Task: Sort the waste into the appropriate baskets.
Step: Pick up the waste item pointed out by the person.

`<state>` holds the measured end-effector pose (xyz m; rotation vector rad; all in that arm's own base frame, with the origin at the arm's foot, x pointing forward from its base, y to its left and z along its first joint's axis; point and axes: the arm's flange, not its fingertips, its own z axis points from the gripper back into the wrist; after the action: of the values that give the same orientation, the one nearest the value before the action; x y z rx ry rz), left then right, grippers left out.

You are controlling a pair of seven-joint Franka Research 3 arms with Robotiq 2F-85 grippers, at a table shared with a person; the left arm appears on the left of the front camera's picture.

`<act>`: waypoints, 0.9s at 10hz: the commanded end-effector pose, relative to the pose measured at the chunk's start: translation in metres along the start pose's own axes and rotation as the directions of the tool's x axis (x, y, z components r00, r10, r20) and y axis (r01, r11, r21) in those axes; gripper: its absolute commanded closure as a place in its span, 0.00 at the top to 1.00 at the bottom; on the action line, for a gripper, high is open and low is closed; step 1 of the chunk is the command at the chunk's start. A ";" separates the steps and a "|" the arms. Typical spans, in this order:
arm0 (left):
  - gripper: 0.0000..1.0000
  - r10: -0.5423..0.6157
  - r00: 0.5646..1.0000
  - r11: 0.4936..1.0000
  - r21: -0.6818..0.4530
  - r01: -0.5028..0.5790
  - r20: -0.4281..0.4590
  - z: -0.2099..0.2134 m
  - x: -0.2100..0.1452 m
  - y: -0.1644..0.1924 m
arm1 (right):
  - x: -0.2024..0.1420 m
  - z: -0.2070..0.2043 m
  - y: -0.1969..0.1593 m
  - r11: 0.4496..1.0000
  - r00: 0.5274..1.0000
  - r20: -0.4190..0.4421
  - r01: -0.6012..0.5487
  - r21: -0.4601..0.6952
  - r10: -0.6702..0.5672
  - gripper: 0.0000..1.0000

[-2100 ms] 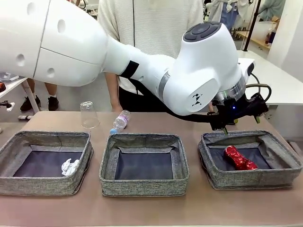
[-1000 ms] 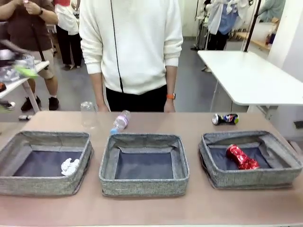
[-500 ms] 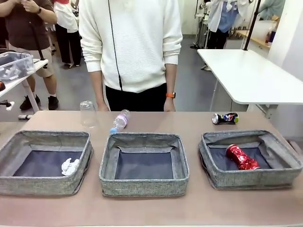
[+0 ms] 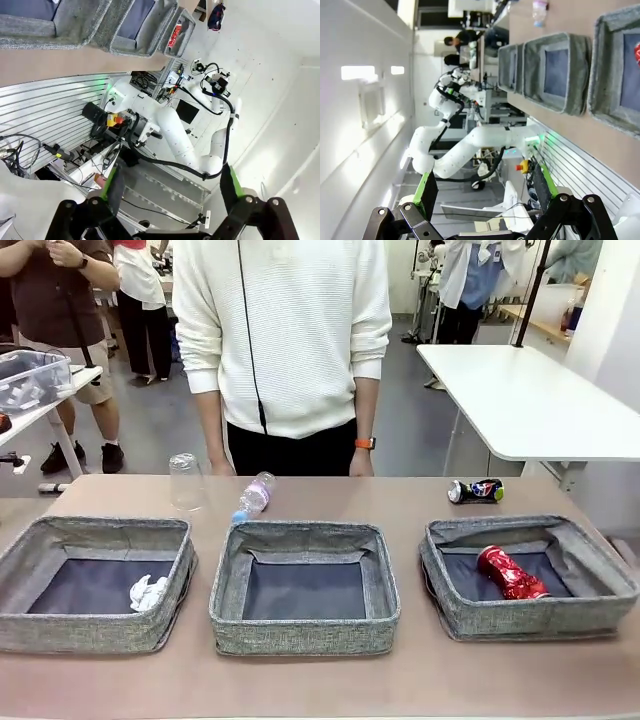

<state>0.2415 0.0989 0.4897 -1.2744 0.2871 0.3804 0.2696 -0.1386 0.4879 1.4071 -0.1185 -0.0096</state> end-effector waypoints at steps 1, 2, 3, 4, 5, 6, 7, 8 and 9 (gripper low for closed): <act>1.00 -0.011 1.000 1.000 0.002 0.011 -0.013 0.002 -0.004 0.000 | 0.000 -0.001 0.002 1.000 1.000 0.013 -0.014 0.009 0.014 1.00; 1.00 -0.011 1.000 1.000 0.002 0.011 -0.013 0.002 -0.004 0.000 | 0.000 -0.001 0.002 1.000 1.000 0.013 -0.014 0.009 0.014 1.00; 1.00 -0.011 1.000 1.000 0.002 0.011 -0.013 0.002 -0.004 0.000 | 0.000 -0.001 0.002 1.000 1.000 0.013 -0.014 0.009 0.014 1.00; 1.00 -0.011 1.000 1.000 0.002 0.011 -0.013 0.002 -0.004 0.000 | 0.000 -0.001 0.002 1.000 1.000 0.013 -0.014 0.009 0.014 1.00; 1.00 -0.011 1.000 1.000 0.002 0.011 -0.013 0.002 -0.004 0.000 | 0.000 -0.001 0.002 1.000 1.000 0.013 -0.014 0.009 0.014 1.00; 1.00 -0.011 1.000 1.000 0.002 0.011 -0.013 0.002 -0.004 0.000 | 0.000 -0.001 0.002 1.000 1.000 0.013 -0.014 0.009 0.014 1.00; 1.00 -0.011 1.000 1.000 0.002 0.011 -0.013 0.002 -0.004 0.000 | 0.000 -0.001 0.002 1.000 1.000 0.013 -0.014 0.009 0.014 1.00; 1.00 -0.011 1.000 1.000 0.002 0.011 -0.013 0.002 -0.004 0.000 | 0.000 -0.001 0.002 1.000 1.000 0.013 -0.014 0.009 0.014 1.00; 1.00 -0.011 1.000 1.000 0.002 0.011 -0.013 0.002 -0.004 0.000 | 0.000 -0.001 0.002 1.000 1.000 0.013 -0.014 0.009 0.014 1.00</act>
<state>0.2413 0.0990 0.4897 -1.2743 0.2878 0.3808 0.2696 -0.1387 0.4879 1.4072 -0.1189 -0.0099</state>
